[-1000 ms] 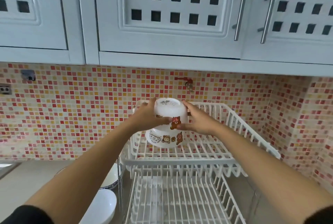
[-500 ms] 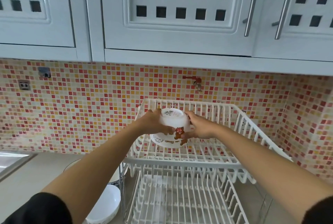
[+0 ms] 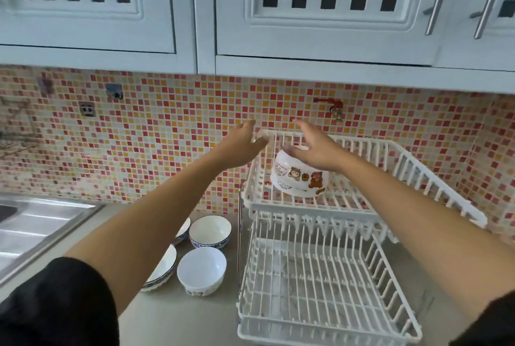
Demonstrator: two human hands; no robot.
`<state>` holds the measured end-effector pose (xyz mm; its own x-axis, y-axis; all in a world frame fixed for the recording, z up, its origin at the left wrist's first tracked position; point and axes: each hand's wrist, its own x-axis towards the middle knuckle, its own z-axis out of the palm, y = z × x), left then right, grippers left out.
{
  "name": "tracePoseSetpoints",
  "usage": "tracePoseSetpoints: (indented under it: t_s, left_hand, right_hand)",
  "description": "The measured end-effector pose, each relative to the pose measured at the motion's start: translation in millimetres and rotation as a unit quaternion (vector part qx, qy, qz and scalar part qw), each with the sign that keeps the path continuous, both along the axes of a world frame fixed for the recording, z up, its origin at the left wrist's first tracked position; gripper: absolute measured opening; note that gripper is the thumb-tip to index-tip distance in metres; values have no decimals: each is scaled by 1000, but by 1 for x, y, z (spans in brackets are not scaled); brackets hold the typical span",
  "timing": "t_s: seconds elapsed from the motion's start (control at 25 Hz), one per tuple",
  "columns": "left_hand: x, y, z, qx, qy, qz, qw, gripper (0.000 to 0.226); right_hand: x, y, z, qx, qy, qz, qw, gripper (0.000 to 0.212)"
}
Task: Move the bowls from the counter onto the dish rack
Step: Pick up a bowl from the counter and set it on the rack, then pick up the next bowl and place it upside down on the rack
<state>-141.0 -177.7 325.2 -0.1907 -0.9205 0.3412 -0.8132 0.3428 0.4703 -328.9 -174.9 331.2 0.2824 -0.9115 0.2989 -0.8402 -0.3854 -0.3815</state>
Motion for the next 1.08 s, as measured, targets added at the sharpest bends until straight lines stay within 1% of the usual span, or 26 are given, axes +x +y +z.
tracePoseSetpoints:
  t_s: [0.12, 0.16, 0.24, 0.32, 0.4, 0.52, 0.64, 0.8, 0.84, 0.92, 0.96, 1.04, 1.08]
  left_hand:
    - [45, 17, -6, -17, 19, 33, 999, 61]
    - [72, 25, -13, -12, 30, 46, 998, 59]
    - [94, 32, -27, 6, 51, 64, 997, 57]
    - [124, 48, -46, 28, 49, 92, 994, 56]
    - [149, 62, -74, 62, 32, 112, 991, 54]
    - [174, 68, -128, 123, 32, 124, 984, 49]
    - [182, 62, -186, 209, 33, 144, 967, 48]
    - [177, 44, -255, 313, 39, 174, 933, 44]
    - [175, 38, -266, 328, 42, 177, 927, 41]
    - [173, 23, -288, 358, 36, 183, 915, 38]
    - [173, 17, -301, 363, 60, 193, 910, 37]
    - [173, -6, -328, 385, 73, 191, 900, 36]
    - [171, -14, -338, 406, 66, 194, 891, 33]
  right_hand:
    - [56, 22, -3, -37, -41, 41, 998, 72]
    - [85, 31, -9, -41, -51, 56, 996, 69]
    - [110, 41, -18, -46, -59, 69, 995, 66]
    - [146, 50, -38, -15, -103, 81, 991, 65]
    - [181, 55, -72, 28, -157, 69, 985, 65]
    - [214, 54, -133, 86, -188, 16, 978, 64]
    - [224, 37, -194, 143, -170, -61, 973, 62]
    - [223, 2, -266, 230, -209, -131, 941, 56]
    - [220, -7, -278, 242, -206, -158, 935, 55]
    - [216, -26, -301, 252, -163, -212, 930, 56]
    - [214, -31, -309, 257, -145, -229, 927, 56]
    - [214, -52, -335, 301, -128, -254, 910, 56]
    - [214, -57, -346, 322, -123, -260, 902, 55]
